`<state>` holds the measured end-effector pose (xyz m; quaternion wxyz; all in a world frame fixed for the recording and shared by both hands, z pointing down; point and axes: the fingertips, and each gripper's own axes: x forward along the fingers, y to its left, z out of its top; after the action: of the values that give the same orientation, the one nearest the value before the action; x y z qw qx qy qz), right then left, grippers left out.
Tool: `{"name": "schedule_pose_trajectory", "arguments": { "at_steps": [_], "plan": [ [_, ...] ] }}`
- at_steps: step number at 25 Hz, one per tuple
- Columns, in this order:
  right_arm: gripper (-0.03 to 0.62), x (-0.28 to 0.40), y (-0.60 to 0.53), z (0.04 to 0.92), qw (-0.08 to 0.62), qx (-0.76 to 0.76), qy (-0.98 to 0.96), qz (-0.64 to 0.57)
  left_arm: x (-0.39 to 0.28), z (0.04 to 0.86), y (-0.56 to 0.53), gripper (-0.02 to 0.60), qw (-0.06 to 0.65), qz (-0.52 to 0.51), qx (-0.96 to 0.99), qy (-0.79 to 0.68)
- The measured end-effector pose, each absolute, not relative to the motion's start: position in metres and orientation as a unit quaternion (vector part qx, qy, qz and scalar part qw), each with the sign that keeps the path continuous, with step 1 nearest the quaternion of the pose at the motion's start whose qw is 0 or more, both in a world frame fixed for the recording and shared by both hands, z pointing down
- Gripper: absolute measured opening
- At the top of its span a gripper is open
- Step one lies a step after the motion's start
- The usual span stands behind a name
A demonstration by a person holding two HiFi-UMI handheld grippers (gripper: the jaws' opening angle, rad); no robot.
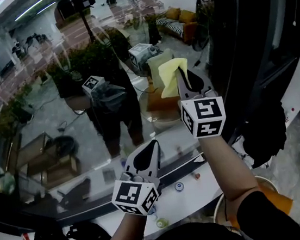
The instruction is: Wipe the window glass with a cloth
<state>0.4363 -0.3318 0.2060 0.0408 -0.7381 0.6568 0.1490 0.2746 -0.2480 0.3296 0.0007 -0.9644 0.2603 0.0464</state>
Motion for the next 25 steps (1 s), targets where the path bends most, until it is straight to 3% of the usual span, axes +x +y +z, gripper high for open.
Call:
{"name": "schedule_pose_trajectory", "arguments": {
  "at_steps": [17, 25],
  "plan": [
    [0.04, 0.448, -0.322, 0.213, 0.052, -0.734, 0.662, 0.143, 0.265, 0.333, -0.233, 0.005, 0.007, 0.032, -0.955, 0.294],
    [0.04, 0.433, -0.312, 0.248, 0.056, -0.72, 0.685, 0.1, 0.215, 0.343, -0.22, 0.005, 0.014, 0.009, -0.941, 0.337]
  ]
}}
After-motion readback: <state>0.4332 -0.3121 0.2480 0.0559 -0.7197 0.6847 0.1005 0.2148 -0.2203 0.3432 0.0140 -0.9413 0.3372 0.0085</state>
